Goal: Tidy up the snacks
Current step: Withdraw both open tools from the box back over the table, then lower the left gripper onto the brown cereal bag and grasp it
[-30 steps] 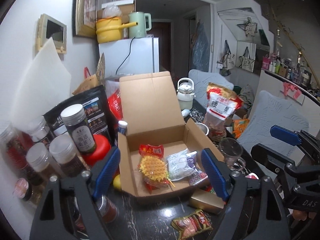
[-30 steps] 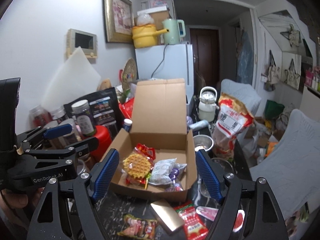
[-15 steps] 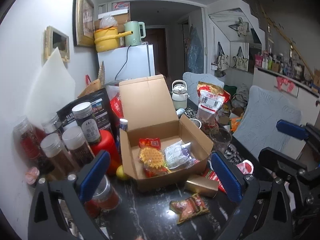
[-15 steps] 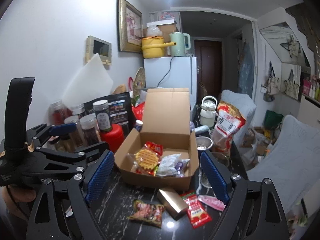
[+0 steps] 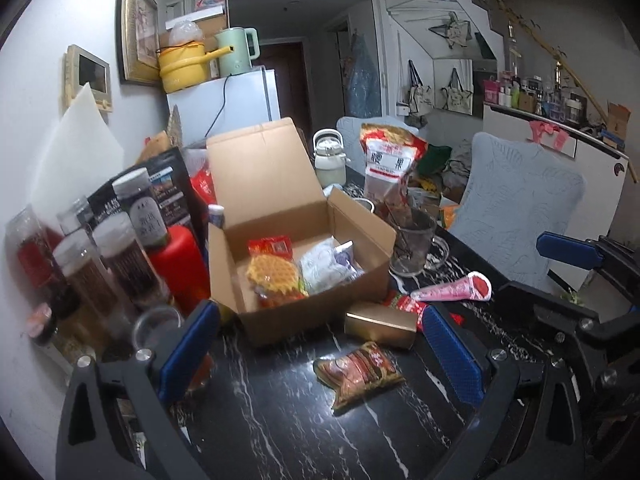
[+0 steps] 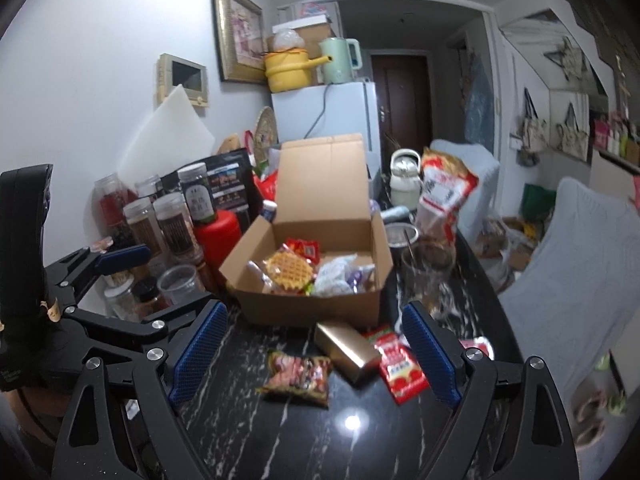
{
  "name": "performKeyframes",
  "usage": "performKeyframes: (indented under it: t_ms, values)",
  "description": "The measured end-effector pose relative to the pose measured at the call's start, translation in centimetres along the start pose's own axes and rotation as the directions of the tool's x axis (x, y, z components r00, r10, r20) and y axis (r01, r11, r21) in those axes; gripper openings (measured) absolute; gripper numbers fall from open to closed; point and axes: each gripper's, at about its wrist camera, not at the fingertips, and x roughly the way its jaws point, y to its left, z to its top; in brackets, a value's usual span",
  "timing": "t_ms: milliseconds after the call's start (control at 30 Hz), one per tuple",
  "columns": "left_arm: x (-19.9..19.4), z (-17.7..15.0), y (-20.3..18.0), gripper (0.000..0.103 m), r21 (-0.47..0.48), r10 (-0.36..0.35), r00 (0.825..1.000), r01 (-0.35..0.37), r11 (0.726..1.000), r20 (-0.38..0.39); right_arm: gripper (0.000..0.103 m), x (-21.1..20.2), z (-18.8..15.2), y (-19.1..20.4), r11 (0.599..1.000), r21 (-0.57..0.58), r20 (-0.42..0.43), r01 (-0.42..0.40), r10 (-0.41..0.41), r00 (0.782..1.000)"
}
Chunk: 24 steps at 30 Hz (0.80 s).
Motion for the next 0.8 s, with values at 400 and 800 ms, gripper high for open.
performKeyframes:
  t_ms: [400, 800]
  values:
    - [3.9, -3.5, -1.2, 0.103, -0.049, -0.095, 0.989, 0.09, 0.995, -0.118, 0.09, 0.5, -3.5, -3.1, 0.994, 0.081, -0.066, 0.076, -0.071, 0.995]
    - [9.7, -6.4, -2.0, 0.103, -0.154, -0.129, 0.971, 0.099, 0.983, -0.2, 0.09, 3.8, -6.7, -5.6, 0.985, 0.098, -0.121, 0.142, -0.13, 0.984]
